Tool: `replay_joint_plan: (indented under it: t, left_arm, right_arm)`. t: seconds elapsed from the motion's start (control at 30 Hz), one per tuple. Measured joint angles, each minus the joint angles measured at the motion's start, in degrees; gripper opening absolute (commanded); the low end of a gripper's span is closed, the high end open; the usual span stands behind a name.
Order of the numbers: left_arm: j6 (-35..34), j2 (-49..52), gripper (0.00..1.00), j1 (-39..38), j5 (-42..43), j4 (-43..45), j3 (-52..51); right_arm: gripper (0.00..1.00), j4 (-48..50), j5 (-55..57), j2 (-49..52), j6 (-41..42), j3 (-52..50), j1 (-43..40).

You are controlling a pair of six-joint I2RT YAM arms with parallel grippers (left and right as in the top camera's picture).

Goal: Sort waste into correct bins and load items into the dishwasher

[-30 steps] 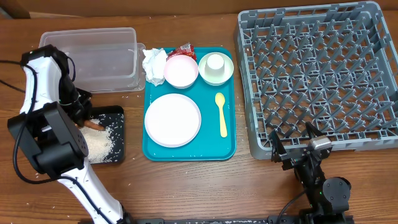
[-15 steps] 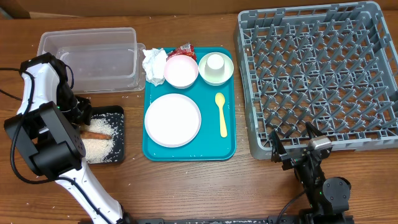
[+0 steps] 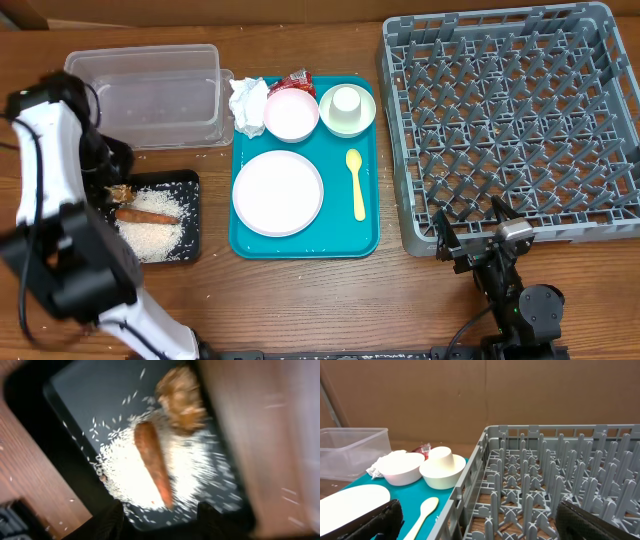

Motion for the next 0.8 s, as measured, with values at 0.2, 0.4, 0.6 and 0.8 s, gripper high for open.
replay_joint_plan:
  t: [0.2,0.4,0.6,0.8]
  left_arm:
    - [5.6,-13.8,0.66,-5.8,3.0,8.5,0.0]
    - [15.4,-17.2,0.74,-16.5,10.0,16.1,0.1]
    - [24.5,-15.4,0.91,-30.0,12.6,20.8,0.1]
    - [30.4,-10.9,1.00,-40.6,13.4,25.0,0.1]
  right_arm:
    - [1.00,0.0,0.0,0.0,0.0,0.0,0.0]
    - [1.00,0.0,0.0,0.0,0.0,0.0,0.0]
    - [1.00,0.0,0.0,0.0,0.0,0.0,0.0]
    - [1.00,0.0,0.0,0.0,0.0,0.0,0.0]
